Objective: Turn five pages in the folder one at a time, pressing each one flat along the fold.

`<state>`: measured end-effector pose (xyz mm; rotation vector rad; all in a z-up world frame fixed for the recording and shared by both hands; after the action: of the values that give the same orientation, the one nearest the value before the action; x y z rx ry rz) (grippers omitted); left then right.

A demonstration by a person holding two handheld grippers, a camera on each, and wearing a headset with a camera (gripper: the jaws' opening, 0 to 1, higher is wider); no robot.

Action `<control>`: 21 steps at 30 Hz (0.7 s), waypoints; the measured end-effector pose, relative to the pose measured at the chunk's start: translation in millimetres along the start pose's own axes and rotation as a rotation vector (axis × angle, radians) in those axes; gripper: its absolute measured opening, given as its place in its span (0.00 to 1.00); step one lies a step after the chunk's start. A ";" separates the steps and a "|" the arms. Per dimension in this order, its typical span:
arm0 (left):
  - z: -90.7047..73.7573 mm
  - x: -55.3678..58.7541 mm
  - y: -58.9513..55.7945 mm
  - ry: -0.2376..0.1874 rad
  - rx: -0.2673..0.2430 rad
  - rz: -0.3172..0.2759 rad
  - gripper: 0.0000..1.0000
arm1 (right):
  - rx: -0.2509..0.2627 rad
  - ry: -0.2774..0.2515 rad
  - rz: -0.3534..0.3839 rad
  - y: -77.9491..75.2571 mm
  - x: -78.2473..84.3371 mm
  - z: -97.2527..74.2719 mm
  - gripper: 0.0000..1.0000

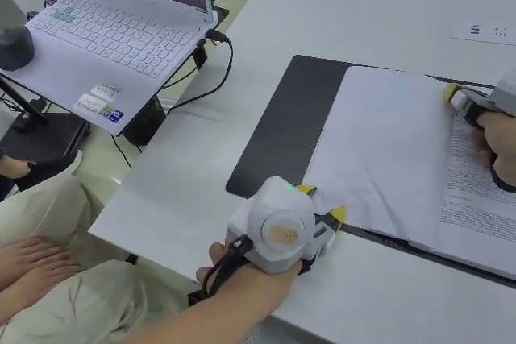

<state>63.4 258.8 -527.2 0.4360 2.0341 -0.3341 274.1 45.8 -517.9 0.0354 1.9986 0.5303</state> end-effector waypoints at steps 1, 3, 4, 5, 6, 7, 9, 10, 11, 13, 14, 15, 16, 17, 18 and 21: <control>0.1 0.1 0.0 0.000 0.000 0.002 0.28 | -0.006 0.005 0.001 0.9 2.0 -2.5 0.00; 0.0 0.3 0.1 -0.002 0.000 0.000 0.28 | -0.011 0.003 0.000 4.9 4.2 -8.9 0.00; 0.0 0.3 0.0 -0.003 0.000 0.001 0.28 | -0.014 0.003 0.001 6.8 5.3 -11.9 0.00; -0.1 0.1 -0.1 -0.002 0.000 0.001 0.28 | -0.017 0.003 0.000 8.7 6.4 -14.9 0.00; -0.1 0.1 -0.2 -0.003 0.000 0.000 0.28 | -0.020 0.005 -0.005 11.7 8.2 -19.5 0.00; -0.3 -0.1 -0.4 -0.003 0.000 0.001 0.28 | -0.022 0.005 -0.006 13.5 9.5 -22.6 0.00; -0.4 -0.3 -0.6 -0.003 0.000 0.000 0.28 | -0.030 0.008 -0.007 17.4 13.0 -30.4 0.00; -0.5 -0.3 -0.7 -0.003 0.000 0.000 0.28 | -0.034 0.011 -0.005 20.0 15.3 -35.6 0.00; -0.5 -0.4 -0.8 -0.003 0.000 0.001 0.28 | -0.036 0.011 -0.005 21.4 16.8 -38.9 0.00; -0.5 -0.5 -1.0 -0.003 0.001 0.000 0.28 | -0.043 0.012 -0.012 19.8 20.0 -40.7 0.00; -0.5 -0.5 -1.0 -0.003 0.001 0.000 0.28 | -0.044 0.012 -0.009 20.7 21.2 -43.2 0.00; -0.3 -0.4 -0.8 -0.003 0.001 -0.001 0.28 | -0.050 0.013 -0.006 22.9 22.9 -47.2 0.00; -0.1 -0.2 -0.7 -0.003 0.001 -0.002 0.28 | -0.057 0.014 -0.013 24.6 24.6 -51.0 0.00; 0.0 -0.2 -0.7 -0.003 0.002 -0.001 0.28 | -0.063 0.014 -0.010 25.3 25.6 -53.5 0.00; 0.0 -0.1 -0.6 -0.004 0.002 0.000 0.28 | -0.068 0.014 -0.006 26.7 26.6 -56.8 0.00; 0.4 0.4 -0.3 -0.007 0.003 0.000 0.28 | -0.077 0.014 -0.006 27.7 30.6 -65.0 0.00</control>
<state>63.4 258.5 -527.7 0.4354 2.0272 -0.3381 198.3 55.6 -508.4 -0.0214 1.9896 0.6048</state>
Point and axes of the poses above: the centre of the closed fingertips' face, and the gripper's own axes: z roughly forward along the fingers, y roughly to its left, x roughly out of its underside, the point moved 6 cm from there along -z, roughly backward along the fingers, and after that the axes turned 2 degrees about -y, right-handed, at the moved point
